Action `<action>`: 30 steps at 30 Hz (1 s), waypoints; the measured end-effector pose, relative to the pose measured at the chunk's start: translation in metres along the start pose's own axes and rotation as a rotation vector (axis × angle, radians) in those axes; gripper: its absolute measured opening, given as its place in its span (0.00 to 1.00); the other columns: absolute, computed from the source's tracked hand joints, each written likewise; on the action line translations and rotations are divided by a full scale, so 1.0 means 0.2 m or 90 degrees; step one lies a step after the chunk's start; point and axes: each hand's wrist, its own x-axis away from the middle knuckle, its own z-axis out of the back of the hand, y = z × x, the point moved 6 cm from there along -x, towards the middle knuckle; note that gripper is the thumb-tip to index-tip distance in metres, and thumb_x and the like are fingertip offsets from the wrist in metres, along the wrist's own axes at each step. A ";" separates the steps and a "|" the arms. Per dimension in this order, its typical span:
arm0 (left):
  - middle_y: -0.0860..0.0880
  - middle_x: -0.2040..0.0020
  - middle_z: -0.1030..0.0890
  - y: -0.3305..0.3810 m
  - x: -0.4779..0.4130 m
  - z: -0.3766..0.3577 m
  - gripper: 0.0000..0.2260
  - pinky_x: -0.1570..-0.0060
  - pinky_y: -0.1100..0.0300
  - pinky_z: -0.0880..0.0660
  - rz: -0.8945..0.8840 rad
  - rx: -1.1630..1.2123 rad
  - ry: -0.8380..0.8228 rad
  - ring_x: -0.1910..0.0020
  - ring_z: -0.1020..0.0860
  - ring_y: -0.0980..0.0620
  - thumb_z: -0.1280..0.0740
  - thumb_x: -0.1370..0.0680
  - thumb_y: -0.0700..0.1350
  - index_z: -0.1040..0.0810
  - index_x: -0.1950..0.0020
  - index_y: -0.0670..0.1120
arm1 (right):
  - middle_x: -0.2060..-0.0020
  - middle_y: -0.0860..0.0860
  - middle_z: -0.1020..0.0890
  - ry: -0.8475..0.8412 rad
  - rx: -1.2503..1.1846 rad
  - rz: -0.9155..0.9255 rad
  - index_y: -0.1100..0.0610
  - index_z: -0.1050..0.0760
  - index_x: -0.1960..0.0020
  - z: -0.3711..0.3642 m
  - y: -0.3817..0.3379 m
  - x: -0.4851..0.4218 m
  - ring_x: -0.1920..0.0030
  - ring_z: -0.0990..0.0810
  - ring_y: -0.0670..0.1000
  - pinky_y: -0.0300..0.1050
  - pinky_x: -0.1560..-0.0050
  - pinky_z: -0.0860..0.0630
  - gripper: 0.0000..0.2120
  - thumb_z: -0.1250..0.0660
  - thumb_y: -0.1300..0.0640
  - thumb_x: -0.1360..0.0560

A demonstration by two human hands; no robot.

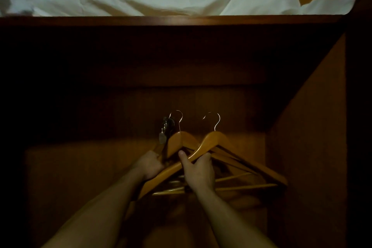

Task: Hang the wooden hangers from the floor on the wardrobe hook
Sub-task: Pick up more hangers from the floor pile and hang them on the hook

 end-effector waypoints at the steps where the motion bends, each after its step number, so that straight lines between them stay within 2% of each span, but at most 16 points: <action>1: 0.45 0.64 0.18 -0.01 -0.03 0.00 0.09 0.51 0.49 0.21 -0.002 -0.009 0.003 0.62 0.19 0.47 0.33 0.23 0.46 0.21 0.61 0.45 | 0.55 0.47 0.23 -0.008 0.009 0.000 0.53 0.31 0.42 -0.01 0.00 -0.03 0.58 0.22 0.46 0.40 0.60 0.25 0.23 0.30 0.38 0.26; 6: 0.51 0.69 0.22 -0.07 -0.12 -0.03 0.12 0.64 0.59 0.29 0.013 -0.006 0.026 0.69 0.25 0.54 0.33 0.22 0.45 0.25 0.65 0.48 | 0.54 0.48 0.23 -0.039 0.041 -0.003 0.53 0.30 0.44 -0.07 0.04 -0.13 0.57 0.21 0.48 0.42 0.58 0.22 0.22 0.31 0.37 0.25; 9: 0.51 0.68 0.22 -0.10 -0.14 -0.04 0.12 0.62 0.59 0.28 0.031 0.031 0.027 0.68 0.25 0.53 0.34 0.21 0.45 0.23 0.64 0.48 | 0.55 0.47 0.24 -0.041 0.049 0.003 0.52 0.30 0.45 -0.10 0.07 -0.16 0.57 0.21 0.47 0.41 0.59 0.22 0.21 0.31 0.37 0.25; 12: 0.53 0.71 0.23 -0.10 -0.15 -0.06 0.15 0.65 0.61 0.30 0.029 0.043 0.036 0.70 0.25 0.55 0.35 0.20 0.46 0.24 0.67 0.48 | 0.55 0.47 0.23 -0.043 0.056 -0.003 0.51 0.31 0.45 -0.14 0.09 -0.17 0.58 0.21 0.46 0.42 0.57 0.22 0.21 0.31 0.36 0.26; 15: 0.54 0.76 0.23 -0.14 -0.15 -0.05 0.13 0.67 0.61 0.31 0.037 0.057 0.040 0.73 0.26 0.56 0.33 0.28 0.51 0.25 0.71 0.48 | 0.55 0.46 0.24 -0.046 0.070 0.002 0.51 0.31 0.44 -0.18 0.11 -0.18 0.58 0.22 0.45 0.40 0.62 0.25 0.22 0.32 0.36 0.26; 18: 0.52 0.73 0.21 -0.22 -0.17 -0.04 0.09 0.65 0.60 0.29 0.049 0.065 0.034 0.71 0.23 0.52 0.32 0.33 0.51 0.24 0.68 0.47 | 0.56 0.45 0.24 -0.058 0.090 0.000 0.51 0.31 0.44 -0.22 0.10 -0.18 0.60 0.23 0.43 0.37 0.66 0.30 0.21 0.32 0.36 0.25; 21: 0.50 0.70 0.21 -0.28 -0.19 -0.05 0.06 0.67 0.61 0.29 0.055 0.051 0.023 0.71 0.23 0.53 0.31 0.29 0.48 0.22 0.64 0.47 | 0.55 0.47 0.23 -0.055 0.097 -0.013 0.53 0.31 0.44 -0.25 0.12 -0.17 0.59 0.22 0.45 0.38 0.65 0.29 0.23 0.32 0.36 0.26; 24: 0.52 0.72 0.23 -0.31 -0.20 -0.06 0.08 0.70 0.63 0.31 0.046 0.035 0.026 0.73 0.26 0.55 0.31 0.28 0.46 0.25 0.66 0.48 | 0.53 0.48 0.22 -0.062 0.110 -0.027 0.53 0.31 0.43 -0.28 0.16 -0.16 0.56 0.21 0.47 0.40 0.62 0.27 0.24 0.32 0.35 0.26; 28: 0.53 0.72 0.22 -0.33 -0.21 -0.07 0.08 0.69 0.63 0.31 0.032 0.055 0.012 0.73 0.25 0.56 0.29 0.29 0.48 0.24 0.67 0.48 | 0.54 0.47 0.22 -0.058 0.097 -0.040 0.54 0.31 0.42 -0.28 0.18 -0.16 0.57 0.22 0.46 0.38 0.65 0.31 0.24 0.32 0.36 0.25; 30: 0.54 0.73 0.22 -0.33 -0.22 -0.07 0.10 0.71 0.65 0.31 0.031 0.060 0.004 0.75 0.25 0.57 0.29 0.26 0.44 0.23 0.68 0.48 | 0.56 0.46 0.23 -0.055 0.078 -0.041 0.54 0.31 0.42 -0.27 0.19 -0.15 0.59 0.24 0.44 0.36 0.66 0.33 0.24 0.31 0.37 0.25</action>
